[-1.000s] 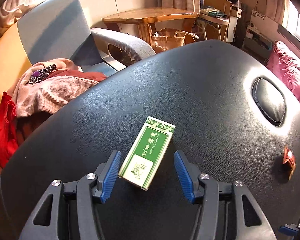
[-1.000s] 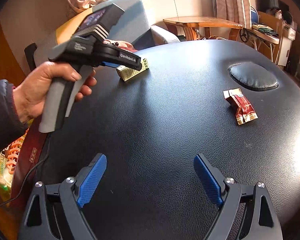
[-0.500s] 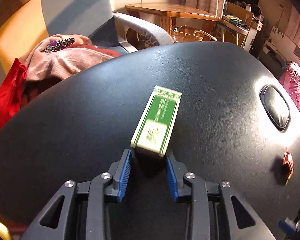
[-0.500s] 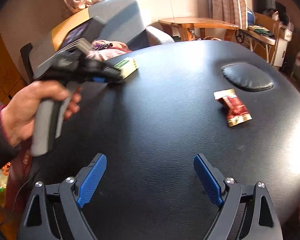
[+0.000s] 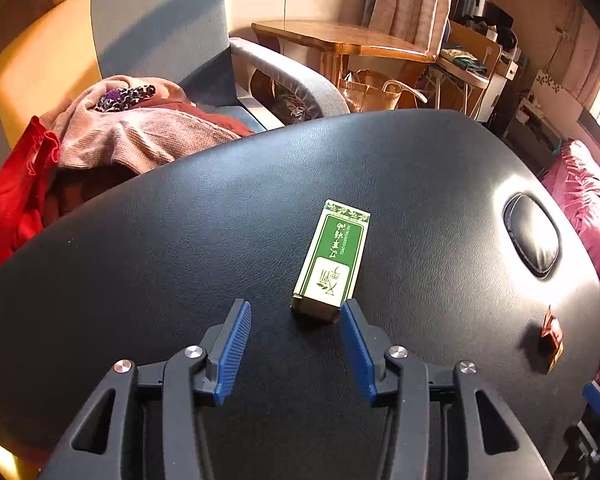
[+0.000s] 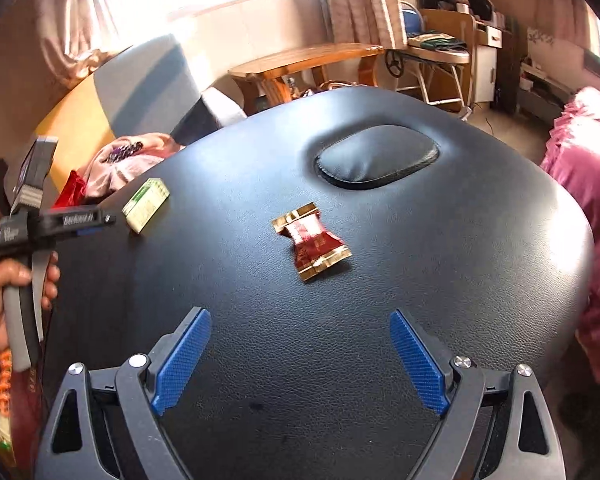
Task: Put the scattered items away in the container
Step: 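Grasp the green-and-white box with the left gripper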
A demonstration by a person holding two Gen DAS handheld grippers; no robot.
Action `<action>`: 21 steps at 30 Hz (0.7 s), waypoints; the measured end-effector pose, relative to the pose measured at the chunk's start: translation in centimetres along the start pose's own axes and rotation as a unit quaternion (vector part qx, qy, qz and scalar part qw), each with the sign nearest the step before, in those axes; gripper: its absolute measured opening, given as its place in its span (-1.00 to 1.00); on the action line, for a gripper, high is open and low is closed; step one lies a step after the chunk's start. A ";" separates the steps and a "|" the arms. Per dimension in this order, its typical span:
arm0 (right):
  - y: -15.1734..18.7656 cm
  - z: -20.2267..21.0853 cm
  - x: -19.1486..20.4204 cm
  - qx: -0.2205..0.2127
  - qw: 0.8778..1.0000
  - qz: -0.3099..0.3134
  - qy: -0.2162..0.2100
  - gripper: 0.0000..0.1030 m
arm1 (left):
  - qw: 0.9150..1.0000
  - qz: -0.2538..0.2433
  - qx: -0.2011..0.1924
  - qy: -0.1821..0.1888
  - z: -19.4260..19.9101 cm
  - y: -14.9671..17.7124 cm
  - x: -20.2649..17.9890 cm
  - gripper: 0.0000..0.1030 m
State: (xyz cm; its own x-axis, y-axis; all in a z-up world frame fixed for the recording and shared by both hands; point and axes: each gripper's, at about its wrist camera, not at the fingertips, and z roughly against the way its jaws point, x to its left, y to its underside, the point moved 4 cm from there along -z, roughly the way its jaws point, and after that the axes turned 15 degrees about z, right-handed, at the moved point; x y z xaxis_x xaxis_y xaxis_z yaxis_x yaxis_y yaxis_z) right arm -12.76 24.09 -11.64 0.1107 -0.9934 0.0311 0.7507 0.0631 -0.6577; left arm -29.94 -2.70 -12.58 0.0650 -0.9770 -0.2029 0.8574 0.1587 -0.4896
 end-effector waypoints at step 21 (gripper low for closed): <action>0.9 -1.9 2.2 0.011 0.999 0.040 -0.035 0.87 | 0.999 -0.030 0.010 -0.034 -4.2 -1.1 -2.6 -0.28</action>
State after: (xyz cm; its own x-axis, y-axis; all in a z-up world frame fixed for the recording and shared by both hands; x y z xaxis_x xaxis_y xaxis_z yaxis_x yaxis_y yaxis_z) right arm -13.11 21.79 -13.61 0.2147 -0.9761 0.0320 0.7515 0.1442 -0.6438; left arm -33.22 0.29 -15.05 0.0481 -0.9921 -0.1157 0.8704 0.0984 -0.4824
